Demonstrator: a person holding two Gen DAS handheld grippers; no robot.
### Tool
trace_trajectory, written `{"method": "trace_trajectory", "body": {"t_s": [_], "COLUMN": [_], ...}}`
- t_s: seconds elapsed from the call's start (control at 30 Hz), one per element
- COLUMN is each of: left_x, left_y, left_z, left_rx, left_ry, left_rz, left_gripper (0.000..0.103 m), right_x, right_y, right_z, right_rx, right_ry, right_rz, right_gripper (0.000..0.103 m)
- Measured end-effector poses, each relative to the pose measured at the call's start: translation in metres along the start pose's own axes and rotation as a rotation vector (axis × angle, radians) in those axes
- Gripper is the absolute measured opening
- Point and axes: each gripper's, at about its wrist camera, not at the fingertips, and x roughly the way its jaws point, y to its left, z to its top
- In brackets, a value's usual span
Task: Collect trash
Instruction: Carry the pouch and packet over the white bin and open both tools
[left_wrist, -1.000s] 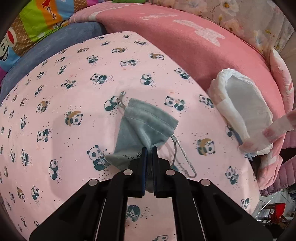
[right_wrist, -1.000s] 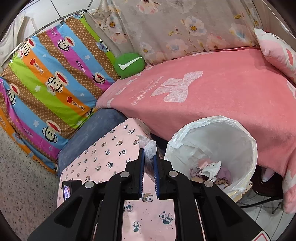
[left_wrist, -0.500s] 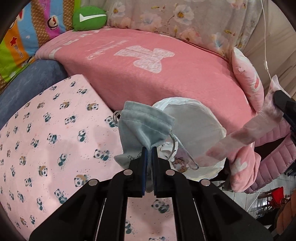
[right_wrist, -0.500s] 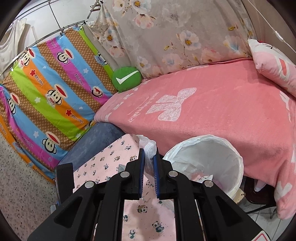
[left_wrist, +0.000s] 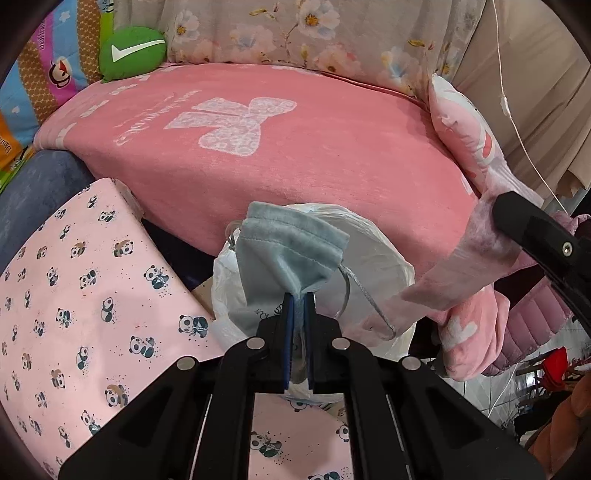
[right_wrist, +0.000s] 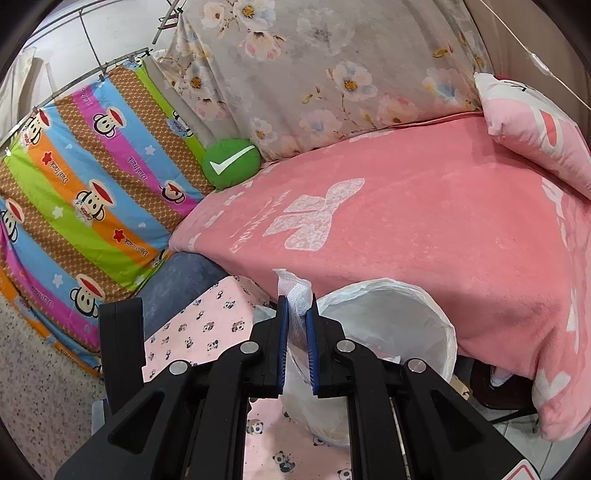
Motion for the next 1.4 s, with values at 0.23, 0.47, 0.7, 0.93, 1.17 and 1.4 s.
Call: {"method": "trace_trajectory", "body": {"t_s": [0.23,0.47,0.7,0.93,1.17,1.4], "left_x": [0.007,0.012,0.011,0.006,0.002,-0.001], "left_y": [-0.008,-0.005,0.0,0.005,0.011,0.018], "left_z": [0.003,0.003,0.004,0.005,0.003,-0.002], "left_rx": [0.01,0.001,-0.008,-0.01,-0.02,-0.032], "left_ry": [0.01,0.029,0.014,-0.027,-0.055,-0.061], "left_rz": [-0.005,0.003,0.017,0.051,0.099,0.128], "left_gripper": [0.007,0.009,0.024,0.051,0.064,0.065], "right_x": [0.005,0.008,0.013,0.018,0.022,0.024], "right_y": [-0.01,-0.012,-0.01,-0.006,-0.004,0.0], "right_z": [0.002,0.002,0.004,0.002,0.001,-0.003], "right_rx": [0.014,0.014,0.01,0.007,0.003,-0.027], "right_ry": [0.009,0.013,0.02,0.026,0.041,0.06], "right_rz": [-0.014,-0.018,-0.024,-0.03,-0.041,-0.065], "right_gripper": [0.011,0.011,0.011,0.016,0.029,0.032]}}
